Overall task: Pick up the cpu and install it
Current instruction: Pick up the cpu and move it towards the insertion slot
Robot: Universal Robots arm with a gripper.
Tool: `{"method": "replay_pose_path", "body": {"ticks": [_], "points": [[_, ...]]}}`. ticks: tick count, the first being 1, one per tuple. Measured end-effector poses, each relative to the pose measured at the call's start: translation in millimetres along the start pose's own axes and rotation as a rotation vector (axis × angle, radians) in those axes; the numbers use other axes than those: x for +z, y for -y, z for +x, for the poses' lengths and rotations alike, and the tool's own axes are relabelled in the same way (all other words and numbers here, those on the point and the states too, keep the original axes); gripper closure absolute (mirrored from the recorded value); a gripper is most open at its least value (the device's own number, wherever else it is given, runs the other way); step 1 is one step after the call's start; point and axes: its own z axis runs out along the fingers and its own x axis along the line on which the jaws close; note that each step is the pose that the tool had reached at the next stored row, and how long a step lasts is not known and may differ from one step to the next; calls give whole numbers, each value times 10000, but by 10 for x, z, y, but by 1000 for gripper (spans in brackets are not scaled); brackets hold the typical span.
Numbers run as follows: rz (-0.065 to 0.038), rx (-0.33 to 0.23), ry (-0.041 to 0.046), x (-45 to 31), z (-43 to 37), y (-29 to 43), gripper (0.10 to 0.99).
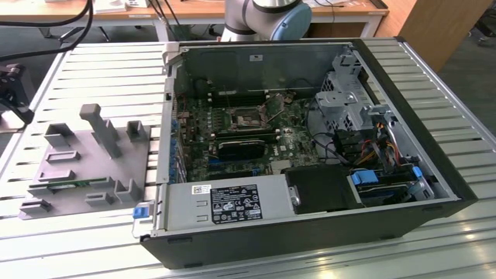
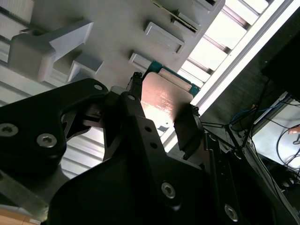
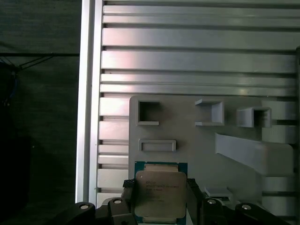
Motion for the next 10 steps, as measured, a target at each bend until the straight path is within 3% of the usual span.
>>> {"method": "replay_pose_path", "body": {"ticks": [10], "points": [[1, 0, -1, -26, 0, -2, 561]]}}
